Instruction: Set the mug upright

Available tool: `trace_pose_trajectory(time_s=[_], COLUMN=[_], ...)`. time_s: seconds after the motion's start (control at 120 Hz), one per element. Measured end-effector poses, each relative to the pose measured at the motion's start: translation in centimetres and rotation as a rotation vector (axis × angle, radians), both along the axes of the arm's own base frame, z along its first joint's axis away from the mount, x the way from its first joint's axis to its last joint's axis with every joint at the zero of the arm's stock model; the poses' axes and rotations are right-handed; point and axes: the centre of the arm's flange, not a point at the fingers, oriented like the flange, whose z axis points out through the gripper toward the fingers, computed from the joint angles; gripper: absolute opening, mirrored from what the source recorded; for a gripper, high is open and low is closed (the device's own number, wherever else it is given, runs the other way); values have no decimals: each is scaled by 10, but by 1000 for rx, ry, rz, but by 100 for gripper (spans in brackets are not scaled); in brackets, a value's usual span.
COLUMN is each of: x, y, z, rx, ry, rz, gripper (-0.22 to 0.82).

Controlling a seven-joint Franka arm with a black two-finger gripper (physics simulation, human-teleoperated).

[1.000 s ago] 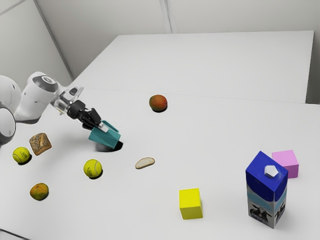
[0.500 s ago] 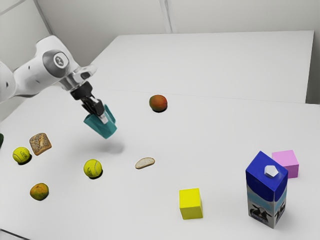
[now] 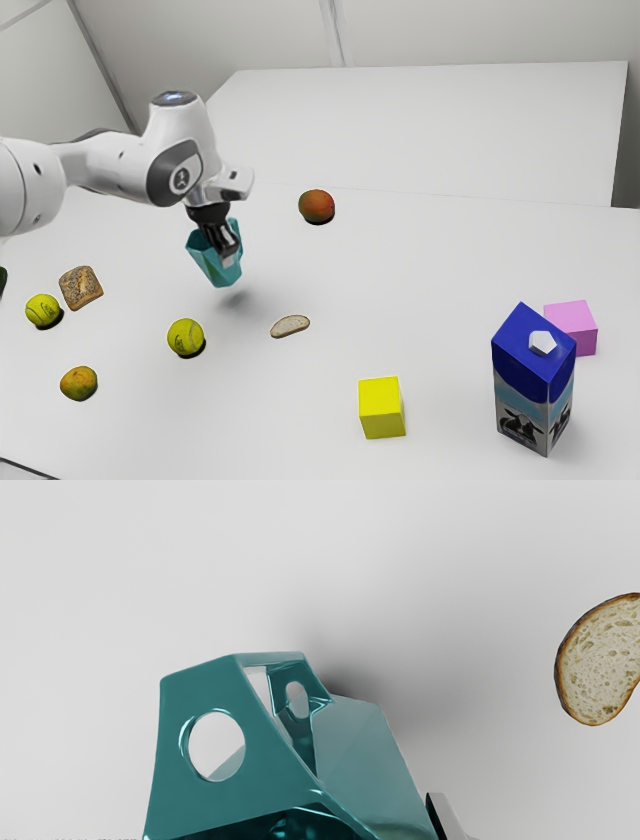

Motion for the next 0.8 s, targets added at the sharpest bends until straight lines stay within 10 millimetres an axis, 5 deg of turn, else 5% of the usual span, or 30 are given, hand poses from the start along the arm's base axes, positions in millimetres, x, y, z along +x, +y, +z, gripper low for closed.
trace_pose_trajectory(time_s=[0.8], x=[-11], y=[-47], z=[-43], rx=[-26], ry=[43], rz=[272], gripper=[-17])
